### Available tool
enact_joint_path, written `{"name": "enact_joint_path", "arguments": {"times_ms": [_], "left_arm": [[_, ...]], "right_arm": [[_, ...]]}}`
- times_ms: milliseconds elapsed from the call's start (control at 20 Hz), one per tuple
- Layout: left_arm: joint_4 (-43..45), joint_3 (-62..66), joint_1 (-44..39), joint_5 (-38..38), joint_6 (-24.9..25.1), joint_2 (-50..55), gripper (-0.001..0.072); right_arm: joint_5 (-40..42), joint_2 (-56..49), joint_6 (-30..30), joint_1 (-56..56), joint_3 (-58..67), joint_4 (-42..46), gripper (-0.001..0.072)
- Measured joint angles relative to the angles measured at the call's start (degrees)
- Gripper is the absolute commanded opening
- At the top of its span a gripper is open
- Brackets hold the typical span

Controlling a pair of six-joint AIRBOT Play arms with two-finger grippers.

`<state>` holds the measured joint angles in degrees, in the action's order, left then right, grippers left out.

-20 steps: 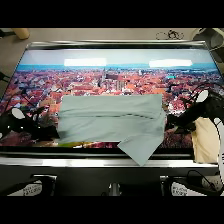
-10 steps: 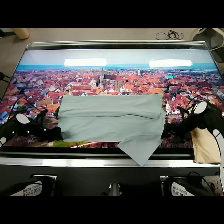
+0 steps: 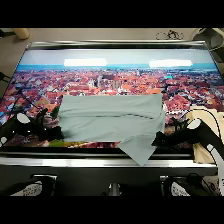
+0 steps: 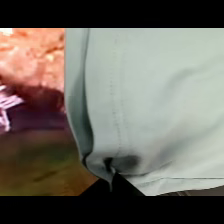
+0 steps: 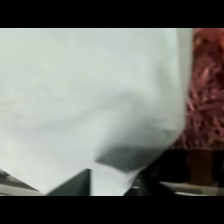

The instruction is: Fold the shirts.

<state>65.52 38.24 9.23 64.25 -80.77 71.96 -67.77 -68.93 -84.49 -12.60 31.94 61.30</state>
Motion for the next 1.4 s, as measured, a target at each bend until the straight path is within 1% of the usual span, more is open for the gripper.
{"name": "enact_joint_path", "arguments": {"times_ms": [150,250,350,500,600,700,850,900,950,1000,1050,1150,1300,1400], "left_arm": [[0.11,0.37,-0.04,-0.81,0.31,-0.13,0.0025],[0.24,2.38,0.04,-0.79,1.55,-1.55,0.0022],[-0.39,6.45,-0.07,-0.35,2.14,-3.56,0.0019],[-0.87,14.43,-0.02,-1.20,1.03,-3.13,0.0020],[-1.05,20.37,-0.04,-2.25,-0.15,0.90,0.0022],[-1.29,26.75,-0.09,-2.67,-1.53,7.17,0.0024],[-2.69,36.15,-0.09,-1.79,-3.56,17.75,0.0026],[-3.10,38.88,-0.09,-1.16,-4.20,20.98,0.0080],[-3.50,41.05,-0.09,-0.83,-4.72,23.52,0.0322],[-3.91,42.82,-0.07,-0.66,-5.05,25.57,0.0619],[-4.44,44.39,0.00,-0.57,-5.31,27.23,0.0680],[-5.01,46.84,0.22,0.37,-5.55,28.87,0.0679],[-5.38,48.98,0.90,2.36,-4.42,28.00,0.0675],[-5.62,49.59,0.87,3.72,-3.76,26.12,0.0671]], "right_arm": [[2.10,0.22,0.96,0.09,-0.33,-0.66,0.0021],[1.73,1.14,1.90,-0.11,2.62,-0.52,0.0022],[-0.44,2.10,2.27,0.09,9.14,-1.57,0.0022],[2.05,0.17,0.74,0.20,20.87,-2.12,0.0023],[4.37,-4.46,-0.13,1.44,28.52,-2.40,0.0023],[6.86,-10.97,-0.68,3.52,35.56,-2.38,0.0024],[9.86,-20.68,-3.52,5.46,43.63,-2.36,0.0025],[10.69,-22.88,-4.09,5.79,45.13,-2.34,0.0050],[11.58,-24.76,-4.72,6.05,46.31,-2.36,0.0312],[12.46,-26.21,-5.09,6.25,47.15,-2.23,0.0688],[12.79,-27.02,-5.33,6.25,47.74,-2.12,0.0716],[11.56,-27.69,-4.87,6.08,48.61,-1.01,0.0718],[5.49,-28.65,-4.15,3.85,49.07,3.76,0.0718],[0.57,-30.27,-3.48,3.04,49.20,4.74,0.0718]]}}
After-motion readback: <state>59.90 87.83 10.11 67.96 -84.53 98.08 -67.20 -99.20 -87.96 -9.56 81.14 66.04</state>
